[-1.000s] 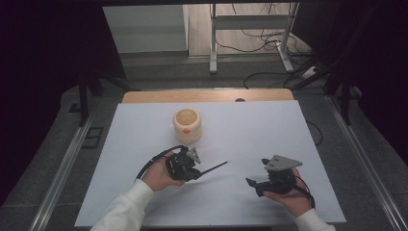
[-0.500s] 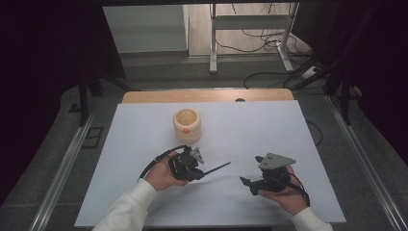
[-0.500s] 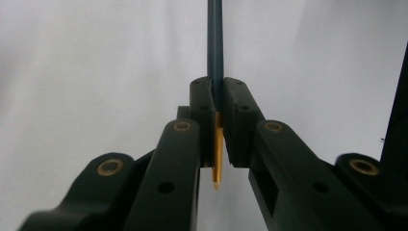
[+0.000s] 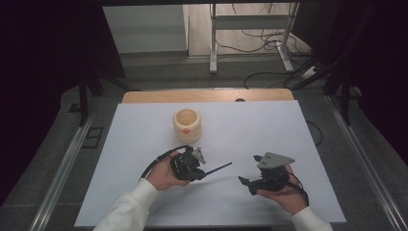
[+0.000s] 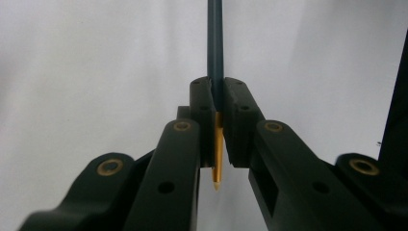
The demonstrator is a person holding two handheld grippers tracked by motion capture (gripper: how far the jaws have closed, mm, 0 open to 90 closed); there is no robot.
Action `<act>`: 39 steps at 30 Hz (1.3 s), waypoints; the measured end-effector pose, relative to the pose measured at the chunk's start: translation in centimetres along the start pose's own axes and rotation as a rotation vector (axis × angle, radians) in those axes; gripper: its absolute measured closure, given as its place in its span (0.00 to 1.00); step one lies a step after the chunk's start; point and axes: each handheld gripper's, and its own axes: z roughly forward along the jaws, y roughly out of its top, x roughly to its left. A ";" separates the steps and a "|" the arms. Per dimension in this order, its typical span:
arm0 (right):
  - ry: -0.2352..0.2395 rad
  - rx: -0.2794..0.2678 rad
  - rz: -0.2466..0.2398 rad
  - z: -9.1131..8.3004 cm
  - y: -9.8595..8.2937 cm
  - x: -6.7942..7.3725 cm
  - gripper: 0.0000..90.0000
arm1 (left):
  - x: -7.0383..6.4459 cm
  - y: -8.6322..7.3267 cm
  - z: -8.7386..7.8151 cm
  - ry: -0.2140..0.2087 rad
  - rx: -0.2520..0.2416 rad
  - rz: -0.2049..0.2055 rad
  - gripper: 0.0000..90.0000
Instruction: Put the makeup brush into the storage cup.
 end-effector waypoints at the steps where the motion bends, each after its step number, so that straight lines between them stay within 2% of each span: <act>1: 0.003 0.001 -0.002 0.0 0.1 0.0 0.13 | 0.0 0.0 0.0 0.001 -0.001 0.001 0.94; 16: 0.025 0.009 -0.032 0.3 1.2 0.2 0.12 | 0.0 0.5 0.0 0.001 0.004 0.005 0.94; 26: 0.027 0.028 -0.070 1.2 1.9 0.6 0.12 | 0.0 0.7 0.0 -0.001 0.003 0.006 0.94; 39: 0.039 0.045 -0.098 1.9 3.0 1.1 0.12 | 0.1 0.7 0.0 -0.006 0.008 0.011 0.94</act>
